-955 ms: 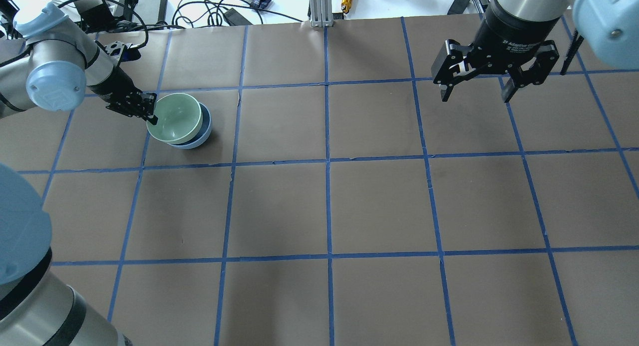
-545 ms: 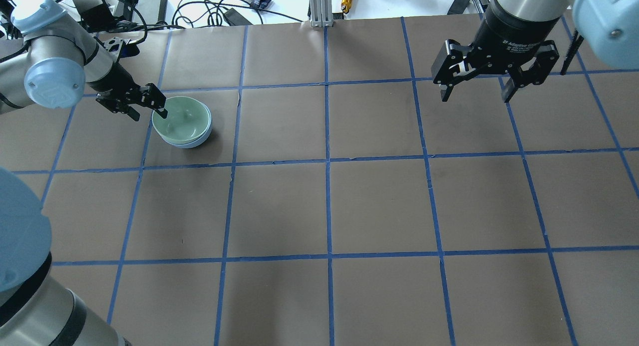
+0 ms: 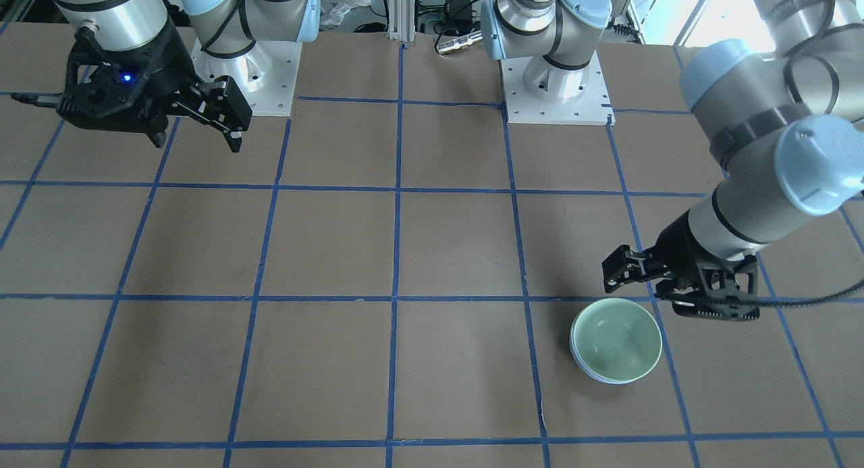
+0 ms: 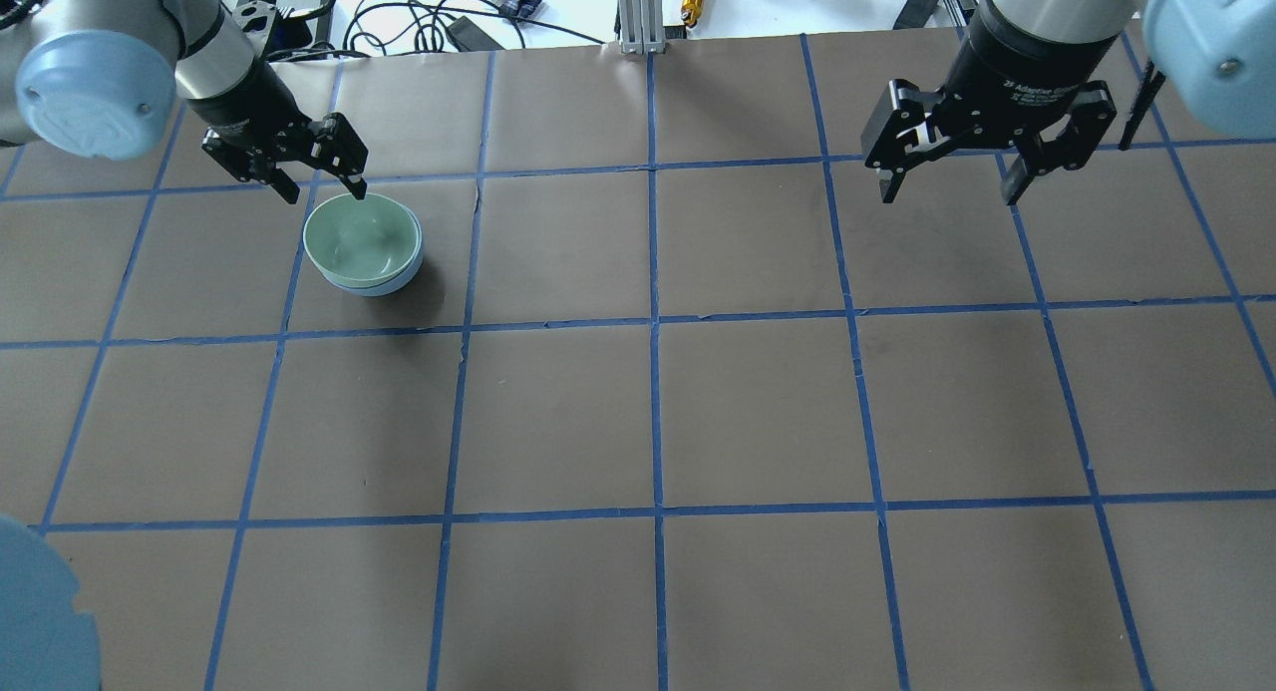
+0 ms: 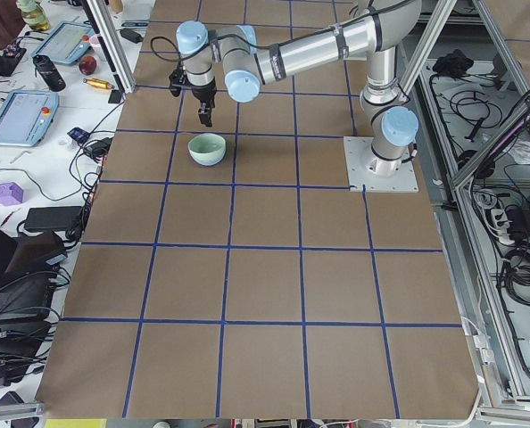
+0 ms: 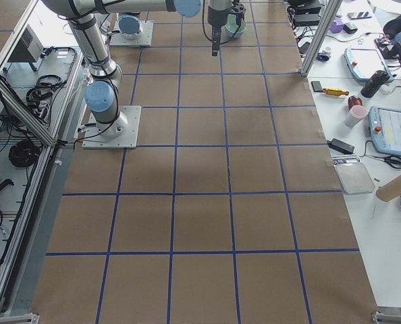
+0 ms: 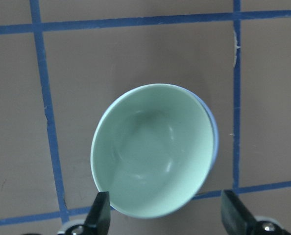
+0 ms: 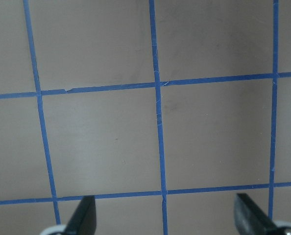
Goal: Stack green bowl on blue bowl
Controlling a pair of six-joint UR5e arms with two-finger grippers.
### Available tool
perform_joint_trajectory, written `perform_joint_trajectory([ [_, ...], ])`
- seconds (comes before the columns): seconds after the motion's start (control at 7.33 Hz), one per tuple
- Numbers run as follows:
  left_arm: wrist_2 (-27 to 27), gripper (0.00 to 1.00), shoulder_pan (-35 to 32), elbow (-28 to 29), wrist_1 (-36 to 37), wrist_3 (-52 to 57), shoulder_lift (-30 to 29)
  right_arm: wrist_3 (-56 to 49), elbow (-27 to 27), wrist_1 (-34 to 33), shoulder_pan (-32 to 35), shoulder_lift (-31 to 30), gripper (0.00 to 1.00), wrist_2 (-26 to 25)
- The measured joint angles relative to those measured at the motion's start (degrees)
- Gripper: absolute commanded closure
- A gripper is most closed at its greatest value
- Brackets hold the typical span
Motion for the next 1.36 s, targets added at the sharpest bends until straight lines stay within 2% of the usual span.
perform_joint_trajectory([
  [0.41, 5.1, 0.11, -7.7, -0.6, -5.0, -7.3, 8.6, 0.0, 0.0, -0.1, 0.0, 0.0, 0.00, 0.0],
  [0.68, 6.1, 0.08, -10.3, -0.7, -6.9, -12.6, 12.5, 0.0, 0.0, 0.0, 0.0, 0.0, 0.00, 0.0],
  [1.36, 5.8, 0.07, -10.6, -0.9, -8.8, -15.1, 15.0, 0.0, 0.0, 0.0, 0.0, 0.0, 0.00, 0.0],
])
